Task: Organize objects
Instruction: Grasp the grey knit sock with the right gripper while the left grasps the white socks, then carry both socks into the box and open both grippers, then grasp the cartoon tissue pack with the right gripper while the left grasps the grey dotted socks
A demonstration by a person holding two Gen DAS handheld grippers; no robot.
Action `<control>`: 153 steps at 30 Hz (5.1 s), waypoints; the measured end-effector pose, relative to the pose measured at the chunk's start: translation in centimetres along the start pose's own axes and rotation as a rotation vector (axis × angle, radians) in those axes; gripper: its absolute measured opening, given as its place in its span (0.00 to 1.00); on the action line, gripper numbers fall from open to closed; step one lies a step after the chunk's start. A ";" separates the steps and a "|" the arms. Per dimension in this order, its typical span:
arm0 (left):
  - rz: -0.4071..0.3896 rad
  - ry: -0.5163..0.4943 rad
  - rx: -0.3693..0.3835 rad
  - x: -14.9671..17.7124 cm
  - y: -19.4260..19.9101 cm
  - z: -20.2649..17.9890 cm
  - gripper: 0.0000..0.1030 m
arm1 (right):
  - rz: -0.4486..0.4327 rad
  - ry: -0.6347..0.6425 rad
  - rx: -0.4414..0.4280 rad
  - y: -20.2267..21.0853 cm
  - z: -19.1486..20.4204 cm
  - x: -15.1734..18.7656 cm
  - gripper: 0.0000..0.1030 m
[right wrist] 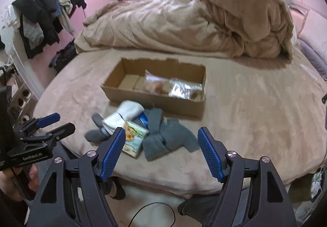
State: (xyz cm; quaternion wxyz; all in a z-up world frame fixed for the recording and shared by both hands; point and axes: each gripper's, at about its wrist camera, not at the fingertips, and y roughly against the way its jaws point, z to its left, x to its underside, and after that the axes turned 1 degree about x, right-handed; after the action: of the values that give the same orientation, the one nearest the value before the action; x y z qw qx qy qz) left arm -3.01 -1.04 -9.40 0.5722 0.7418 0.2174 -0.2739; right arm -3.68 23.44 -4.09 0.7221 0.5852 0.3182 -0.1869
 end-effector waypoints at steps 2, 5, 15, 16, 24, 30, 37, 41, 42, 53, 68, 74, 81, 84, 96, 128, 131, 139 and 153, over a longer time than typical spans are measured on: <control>0.009 -0.020 -0.002 0.0 -1.2 -0.4 0.78 | 0.017 -0.006 0.008 -1.3 -0.5 0.5 0.74; 0.037 -0.033 0.006 -0.1 -3.2 -0.9 0.78 | 0.043 -0.017 0.016 -3.7 -1.2 1.2 0.74; 0.071 -0.041 0.046 -1.4 -8.5 -1.9 0.78 | 0.118 -0.041 0.012 -9.6 -2.6 2.2 0.74; 0.074 -0.044 0.048 -1.5 -8.8 -2.0 0.78 | 0.122 -0.044 0.008 -10.0 -2.7 2.2 0.74; 0.112 -0.027 0.067 -2.3 -11.9 -1.8 0.78 | 0.144 -0.073 -0.034 -12.8 -2.8 2.0 0.70; 0.127 0.004 0.127 -2.5 -12.6 -1.9 0.51 | 0.153 -0.086 -0.084 -14.0 -2.4 1.9 0.54; 0.095 0.006 0.118 -3.0 -10.9 -2.3 0.40 | 0.127 -0.065 -0.101 -13.2 -2.8 1.7 0.36; 0.064 0.014 0.116 -3.3 -9.3 -2.5 0.39 | 0.092 -0.047 -0.073 -11.6 -2.9 1.3 0.22; 0.054 0.014 0.114 -3.4 -8.8 -2.5 0.39 | 0.082 -0.041 -0.065 -11.1 -2.9 1.1 0.21; -0.031 0.030 0.097 -5.2 -2.4 -2.7 0.39 | -0.020 -0.006 0.001 -5.5 -3.3 -1.2 0.16; -0.110 0.035 0.070 -8.9 4.6 -2.2 0.39 | -0.166 0.067 -0.005 2.9 -0.8 -6.1 0.16; -0.149 0.024 0.072 -11.6 5.1 -2.1 0.39 | -0.203 0.099 -0.036 3.4 0.9 -9.0 0.16; -0.193 0.020 0.072 -14.6 4.5 -1.3 0.39 | -0.213 0.137 -0.079 0.5 3.3 -11.7 0.16; -0.185 0.037 0.065 -15.2 3.1 -0.5 0.39 | -0.195 0.142 -0.103 -1.9 3.9 -12.6 0.16; -0.094 0.111 0.072 -14.6 -5.6 2.8 0.39 | -0.094 0.131 -0.166 -12.0 4.8 -13.5 0.16; -0.052 0.092 -0.012 -12.6 -7.2 1.0 0.74 | -0.073 0.018 -0.163 -12.1 0.2 -11.1 0.57; -0.085 0.075 -0.011 -12.4 -4.3 0.6 0.74 | -0.085 0.024 -0.134 -9.7 0.3 -10.5 0.57; -0.161 0.048 -0.011 -10.9 3.2 -0.1 0.77 | -0.126 0.024 -0.098 -4.0 0.9 -9.2 0.68; -0.198 0.026 -0.009 -6.6 10.4 -1.4 0.78 | -0.153 0.029 -0.077 3.4 2.9 -6.1 0.68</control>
State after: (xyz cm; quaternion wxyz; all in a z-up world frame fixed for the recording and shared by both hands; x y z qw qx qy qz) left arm -1.14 -2.35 2.76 0.5426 0.7177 0.2984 -0.3186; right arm -5.27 20.88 2.88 0.7229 0.5336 0.3793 -0.2208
